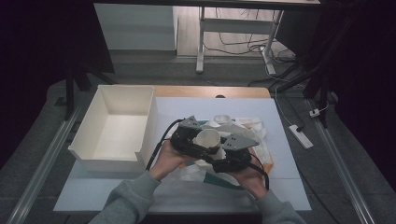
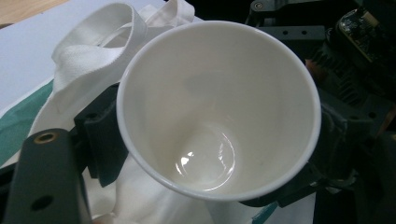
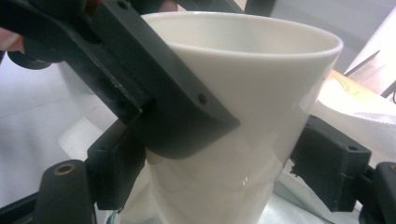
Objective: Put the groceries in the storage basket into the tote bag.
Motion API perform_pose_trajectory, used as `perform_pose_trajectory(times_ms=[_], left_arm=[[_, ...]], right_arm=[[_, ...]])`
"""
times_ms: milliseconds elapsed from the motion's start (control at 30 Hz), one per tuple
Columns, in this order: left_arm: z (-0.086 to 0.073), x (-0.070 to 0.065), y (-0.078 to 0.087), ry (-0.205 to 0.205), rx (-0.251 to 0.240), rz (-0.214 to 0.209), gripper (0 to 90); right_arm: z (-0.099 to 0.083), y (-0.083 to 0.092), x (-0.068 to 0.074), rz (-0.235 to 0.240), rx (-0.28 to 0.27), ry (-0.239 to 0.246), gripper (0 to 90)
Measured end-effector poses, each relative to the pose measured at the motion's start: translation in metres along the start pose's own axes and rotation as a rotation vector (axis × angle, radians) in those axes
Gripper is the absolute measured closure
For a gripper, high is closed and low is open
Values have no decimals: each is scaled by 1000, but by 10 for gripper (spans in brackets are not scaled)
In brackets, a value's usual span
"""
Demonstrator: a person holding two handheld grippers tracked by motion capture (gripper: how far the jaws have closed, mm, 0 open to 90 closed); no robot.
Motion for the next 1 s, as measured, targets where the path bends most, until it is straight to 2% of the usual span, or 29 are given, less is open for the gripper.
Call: perform_pose_trajectory(times_ms=[233, 367, 433, 633, 800, 1000], left_arm=[[1, -1, -1, 19, -14, -17, 190], [4, 0, 3, 25, -37, -6, 118], [6, 1, 8, 31, -55, -4, 113], [13, 9, 27, 69, -118, -5, 122], [13, 22, 37, 102, -137, 26, 135], [10, 32, 42, 122, -135, 55, 142]], right_arm=[[0, 0, 0, -8, 0, 3, 222], [-3, 0, -2, -11, 15, 11, 223], [-5, 0, -4, -17, 18, 12, 223], [-11, 5, -25, -66, 11, -19, 223], [-20, 8, -46, -117, 12, -55, 223], [-42, 3, -65, -158, 52, -105, 223]])
Point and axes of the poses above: each handheld gripper's, and its own axes: y roughly backward along the jaws, z roughly out of its top, x roughly to its left, the point moved 10 cm from there along -y, roughly forward along the jaws
